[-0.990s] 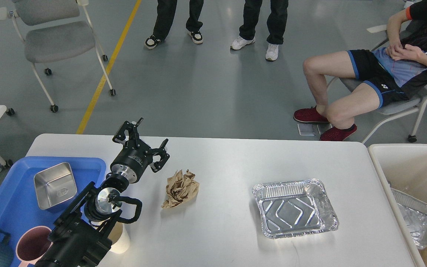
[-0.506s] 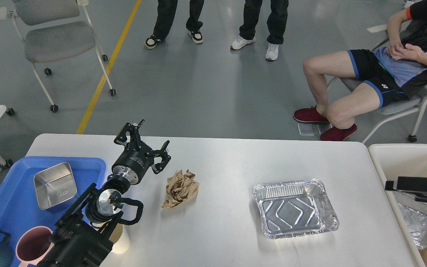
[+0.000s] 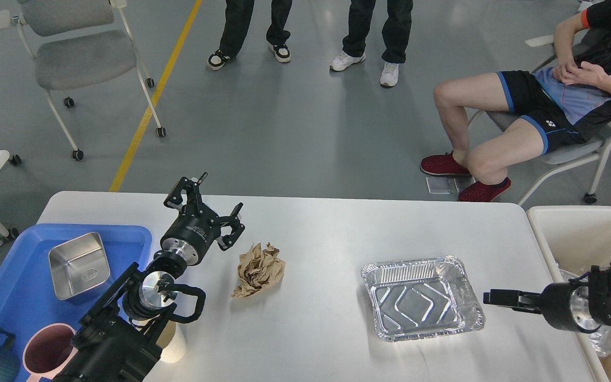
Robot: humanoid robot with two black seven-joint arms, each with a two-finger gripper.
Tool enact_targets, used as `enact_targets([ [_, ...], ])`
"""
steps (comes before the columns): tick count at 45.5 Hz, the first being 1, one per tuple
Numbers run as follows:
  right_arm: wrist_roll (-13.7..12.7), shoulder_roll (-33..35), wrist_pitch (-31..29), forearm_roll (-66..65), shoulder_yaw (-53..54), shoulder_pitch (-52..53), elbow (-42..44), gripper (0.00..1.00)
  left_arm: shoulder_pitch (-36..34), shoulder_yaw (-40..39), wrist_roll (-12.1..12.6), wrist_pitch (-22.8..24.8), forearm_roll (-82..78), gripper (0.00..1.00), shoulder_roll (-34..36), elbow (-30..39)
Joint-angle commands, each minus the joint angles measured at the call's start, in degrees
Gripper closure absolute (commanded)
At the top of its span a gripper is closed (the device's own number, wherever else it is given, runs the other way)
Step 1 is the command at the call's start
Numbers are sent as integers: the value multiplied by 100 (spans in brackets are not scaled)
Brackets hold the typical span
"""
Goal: Tidy desktop
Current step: 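Reach the right gripper to the foil tray's near edge and grasp it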
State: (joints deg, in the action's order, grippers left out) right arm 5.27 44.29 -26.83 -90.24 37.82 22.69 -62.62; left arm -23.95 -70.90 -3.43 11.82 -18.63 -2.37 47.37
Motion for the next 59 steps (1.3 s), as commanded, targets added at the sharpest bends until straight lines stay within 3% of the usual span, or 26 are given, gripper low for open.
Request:
enact_targets([
  [1, -8, -298, 20, -187, -3, 25, 57, 0, 13, 23, 0, -21, -9, 3, -1, 0],
  [15, 1, -948, 46, -626, -3, 236, 707, 4, 22, 32, 0, -21, -9, 3, -9, 0],
  [31, 1, -1502, 73, -899, -29, 429, 1235, 35, 22, 32, 0, -21, -9, 3, -1, 0],
  [38, 1, -1582, 73, -1039, -29, 438, 1244, 61, 31, 32, 0, -21, -9, 3, -1, 0],
  [40, 1, -1591, 64, -1022, -20, 447, 1244, 75, 31, 32, 0, -13, -9, 3, -1, 0],
  [42, 1, -1591, 55, -1031, -20, 447, 1253, 96, 31, 32, 0, -13, -9, 3, -1, 0],
  [43, 1, -1591, 47, -1031, -20, 456, 1261, 100, 31, 32, 0, -21, -9, 3, -1, 0],
  [59, 45, -1564, 64, -1004, -20, 482, 1235, 100, 31, 102, 0, -21, -9, 3, 8, 0],
])
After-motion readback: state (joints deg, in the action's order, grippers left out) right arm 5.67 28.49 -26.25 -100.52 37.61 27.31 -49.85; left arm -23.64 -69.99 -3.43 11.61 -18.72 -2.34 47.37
